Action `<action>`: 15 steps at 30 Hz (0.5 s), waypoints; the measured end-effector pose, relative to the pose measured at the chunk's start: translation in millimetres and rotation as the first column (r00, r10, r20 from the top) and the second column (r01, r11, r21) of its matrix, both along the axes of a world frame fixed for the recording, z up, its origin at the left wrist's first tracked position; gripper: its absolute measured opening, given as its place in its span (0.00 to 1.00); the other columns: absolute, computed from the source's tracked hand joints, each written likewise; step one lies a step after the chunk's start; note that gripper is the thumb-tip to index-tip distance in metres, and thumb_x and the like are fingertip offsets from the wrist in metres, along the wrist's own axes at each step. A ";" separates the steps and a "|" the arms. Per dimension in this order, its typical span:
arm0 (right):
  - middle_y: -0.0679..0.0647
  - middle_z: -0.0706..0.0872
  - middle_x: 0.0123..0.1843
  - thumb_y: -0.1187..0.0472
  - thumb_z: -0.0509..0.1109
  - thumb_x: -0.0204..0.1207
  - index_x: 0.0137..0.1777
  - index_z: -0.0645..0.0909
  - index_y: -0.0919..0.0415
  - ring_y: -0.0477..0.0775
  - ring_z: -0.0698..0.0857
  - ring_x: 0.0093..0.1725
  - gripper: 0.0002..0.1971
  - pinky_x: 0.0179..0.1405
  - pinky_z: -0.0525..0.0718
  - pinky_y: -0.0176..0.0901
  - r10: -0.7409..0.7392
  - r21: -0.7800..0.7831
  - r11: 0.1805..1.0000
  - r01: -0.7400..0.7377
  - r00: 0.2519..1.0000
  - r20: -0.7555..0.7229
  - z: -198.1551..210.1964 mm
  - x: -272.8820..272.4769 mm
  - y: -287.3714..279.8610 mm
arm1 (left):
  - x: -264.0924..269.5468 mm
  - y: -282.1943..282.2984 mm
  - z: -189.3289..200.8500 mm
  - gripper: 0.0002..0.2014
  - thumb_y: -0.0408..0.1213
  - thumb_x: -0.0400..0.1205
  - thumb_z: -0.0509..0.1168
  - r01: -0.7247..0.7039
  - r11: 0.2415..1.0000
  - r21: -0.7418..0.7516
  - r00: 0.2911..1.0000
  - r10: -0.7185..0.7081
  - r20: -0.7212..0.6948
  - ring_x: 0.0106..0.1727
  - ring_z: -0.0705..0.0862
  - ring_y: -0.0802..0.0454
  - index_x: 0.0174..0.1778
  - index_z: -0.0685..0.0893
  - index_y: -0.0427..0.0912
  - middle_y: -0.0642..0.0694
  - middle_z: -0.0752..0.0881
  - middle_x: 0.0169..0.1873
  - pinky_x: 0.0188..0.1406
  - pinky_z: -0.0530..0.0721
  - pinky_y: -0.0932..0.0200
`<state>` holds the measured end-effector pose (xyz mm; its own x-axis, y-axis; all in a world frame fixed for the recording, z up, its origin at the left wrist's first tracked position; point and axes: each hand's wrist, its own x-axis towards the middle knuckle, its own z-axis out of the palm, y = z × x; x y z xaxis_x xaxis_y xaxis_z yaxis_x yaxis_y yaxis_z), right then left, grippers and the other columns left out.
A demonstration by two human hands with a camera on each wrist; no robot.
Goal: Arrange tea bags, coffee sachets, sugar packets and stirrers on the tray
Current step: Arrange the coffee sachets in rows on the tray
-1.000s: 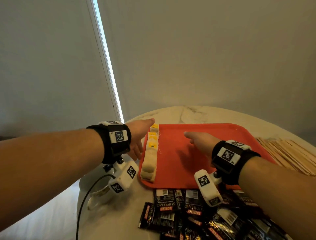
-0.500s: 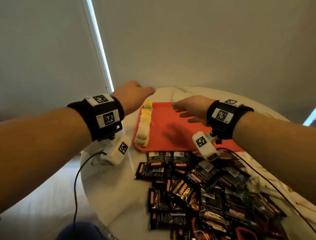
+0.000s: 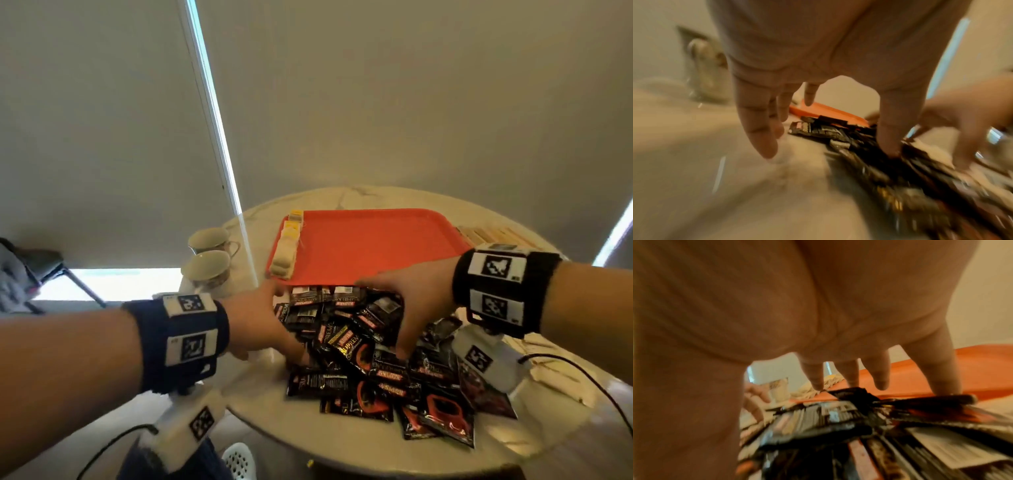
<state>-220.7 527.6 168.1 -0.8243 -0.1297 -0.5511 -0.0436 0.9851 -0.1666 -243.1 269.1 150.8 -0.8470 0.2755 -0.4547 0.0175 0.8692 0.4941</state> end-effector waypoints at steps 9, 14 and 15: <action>0.43 0.83 0.69 0.52 0.80 0.73 0.84 0.65 0.34 0.49 0.81 0.61 0.42 0.61 0.84 0.47 0.222 0.162 0.967 -0.196 0.961 -0.166 -2.5 -4.8 -31.3 | -42.4 30.0 -4.9 0.21 0.51 0.86 0.69 -0.400 0.900 0.174 0.906 0.361 0.221 0.58 0.88 0.33 0.72 0.77 0.46 0.32 0.86 0.60 0.56 0.90 0.31; 0.39 0.84 0.55 0.52 0.78 0.74 0.77 0.76 0.34 0.41 0.83 0.46 0.31 0.54 0.88 0.46 0.247 0.085 0.969 -0.233 0.931 -0.268 -5.6 -14.3 -35.5 | -51.0 36.0 -17.3 0.10 0.43 0.86 0.71 -0.417 0.892 0.172 0.903 0.384 0.194 0.41 0.84 0.44 0.54 0.82 0.40 0.42 0.83 0.39 0.58 0.91 0.38; 0.38 0.83 0.53 0.50 0.79 0.73 0.77 0.76 0.34 0.41 0.82 0.45 0.32 0.54 0.87 0.46 0.252 0.077 0.968 -0.240 0.926 -0.282 -7.8 -17.4 -35.9 | -53.3 37.1 -20.1 0.09 0.42 0.86 0.71 -0.428 0.885 0.184 0.898 0.392 0.202 0.38 0.81 0.45 0.53 0.81 0.40 0.43 0.80 0.34 0.60 0.90 0.38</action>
